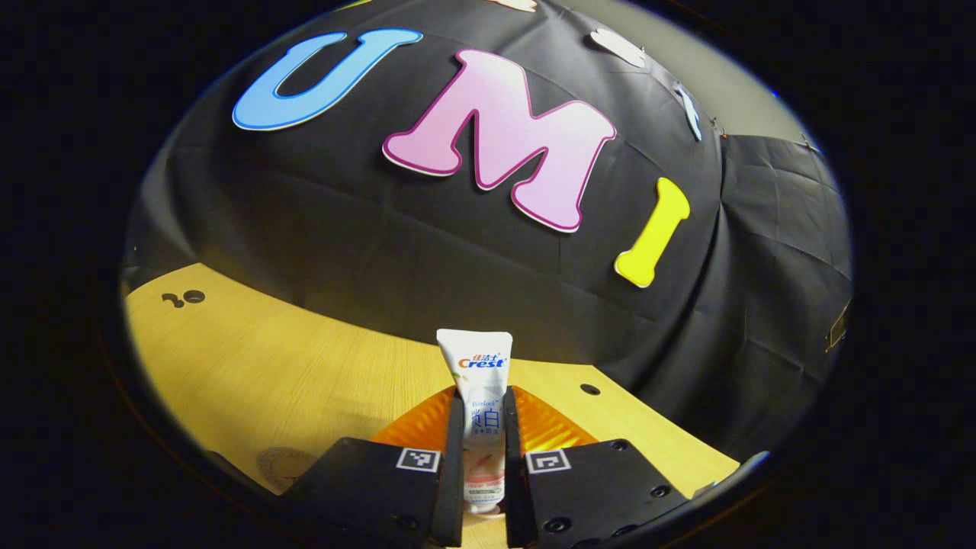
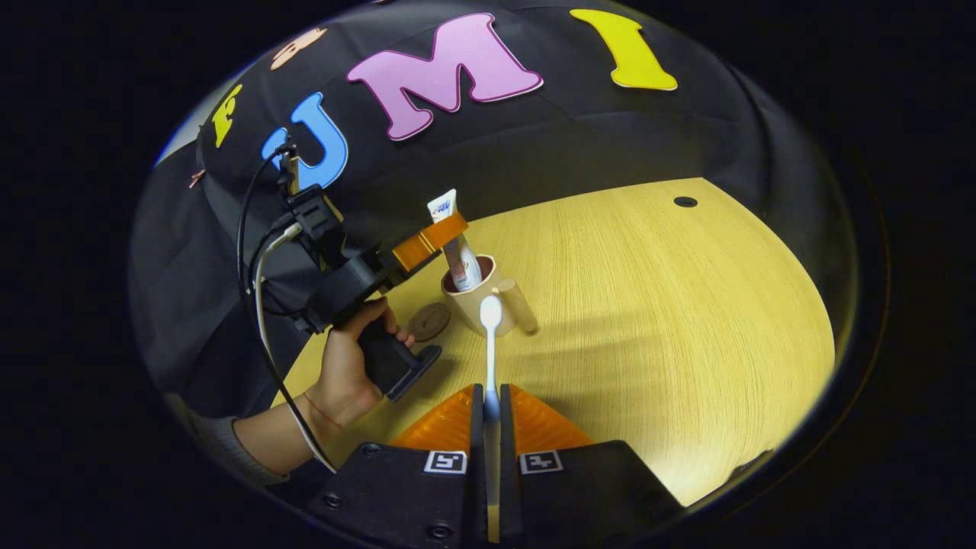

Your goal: Put the toothbrush and toothpaste on the desktop into the cup, then pick up the cup and place it on the coaster on the desktop.

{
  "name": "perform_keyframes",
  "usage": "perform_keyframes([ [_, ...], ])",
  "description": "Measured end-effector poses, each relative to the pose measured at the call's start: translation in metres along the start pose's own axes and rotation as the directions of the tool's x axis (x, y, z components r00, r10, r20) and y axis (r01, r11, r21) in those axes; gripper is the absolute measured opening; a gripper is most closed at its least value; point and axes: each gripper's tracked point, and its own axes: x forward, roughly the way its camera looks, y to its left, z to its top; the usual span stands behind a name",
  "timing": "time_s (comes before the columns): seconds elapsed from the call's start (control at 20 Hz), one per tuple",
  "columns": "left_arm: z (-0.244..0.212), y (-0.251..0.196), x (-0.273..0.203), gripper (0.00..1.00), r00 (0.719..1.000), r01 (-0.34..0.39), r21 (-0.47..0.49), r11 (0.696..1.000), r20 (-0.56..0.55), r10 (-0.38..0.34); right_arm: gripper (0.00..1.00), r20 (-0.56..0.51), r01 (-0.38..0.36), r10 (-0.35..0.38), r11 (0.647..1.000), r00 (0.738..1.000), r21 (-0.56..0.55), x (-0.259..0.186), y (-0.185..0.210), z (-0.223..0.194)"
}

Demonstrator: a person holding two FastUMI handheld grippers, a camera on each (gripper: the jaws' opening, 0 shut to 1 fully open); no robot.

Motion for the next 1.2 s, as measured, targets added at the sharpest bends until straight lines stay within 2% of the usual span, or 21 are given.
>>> perform_keyframes([
  [0.2, -0.017, 0.001, -0.007, 0.31, 0.998, -0.005, 0.007, 1.000, -0.055, 0.005, 0.11, 0.009, 0.005, -0.005, 1.000, 1.000, 0.005, -0.001, -0.002, 0.003],
  [0.45, -0.032, 0.000, -0.012, 0.38, 0.995, 0.000, 0.074, 0.997, -0.103, 0.008, 0.11, 0.031, 0.001, -0.002, 1.000, 1.000, 0.019, -0.003, 0.001, 0.011],
  [0.5, -0.033, -0.001, -0.015, 0.41, 0.994, 0.002, 0.084, 0.996, -0.106, 0.007, 0.11, 0.039, -0.001, 0.001, 1.000, 0.999, 0.021, -0.004, 0.003, 0.015],
  [0.55, -0.033, -0.002, -0.019, 0.49, 0.994, 0.003, 0.096, 0.995, -0.110, 0.007, 0.11, 0.051, -0.005, 0.003, 1.000, 0.999, 0.027, -0.005, 0.004, 0.020],
  [0.6, -0.032, -0.003, -0.023, 0.63, 0.993, 0.001, 0.109, 0.994, -0.116, 0.012, 0.10, 0.064, -0.012, 0.010, 0.999, 0.998, 0.036, -0.005, 0.007, 0.026],
  [0.65, -0.031, -0.002, -0.027, 0.59, 0.993, -0.001, 0.123, 0.992, -0.119, 0.016, 0.11, 0.082, -0.019, 0.015, 0.999, 0.996, 0.047, -0.006, 0.008, 0.033],
  [0.75, -0.024, -0.004, -0.037, 0.66, 0.993, 0.004, 0.149, 0.989, -0.115, 0.014, 0.10, 0.122, -0.035, 0.027, 0.997, 0.992, 0.067, -0.003, 0.012, 0.051],
  [0.85, -0.015, -0.007, -0.055, 0.67, 0.994, 0.020, 0.164, 0.986, -0.107, -0.003, 0.10, 0.163, -0.054, 0.041, 0.996, 0.986, 0.073, -0.001, 0.017, 0.068],
  [0.9, -0.013, -0.007, -0.065, 0.76, 0.994, 0.019, 0.162, 0.987, -0.108, -0.002, 0.10, 0.187, -0.069, 0.054, 0.995, 0.981, 0.073, 0.001, 0.021, 0.078],
  [0.95, -0.012, -0.004, -0.078, 0.68, 0.994, 0.018, 0.156, 0.988, -0.110, -0.001, 0.10, 0.210, -0.088, 0.071, 0.993, 0.975, 0.073, 0.004, 0.027, 0.088],
  [1.2, -0.021, 0.014, -0.144, 0.68, 0.990, -0.017, 0.144, 0.989, -0.139, 0.037, 0.10, 0.308, -0.181, 0.165, 0.983, 0.937, 0.026, 0.028, 0.056, 0.134],
])
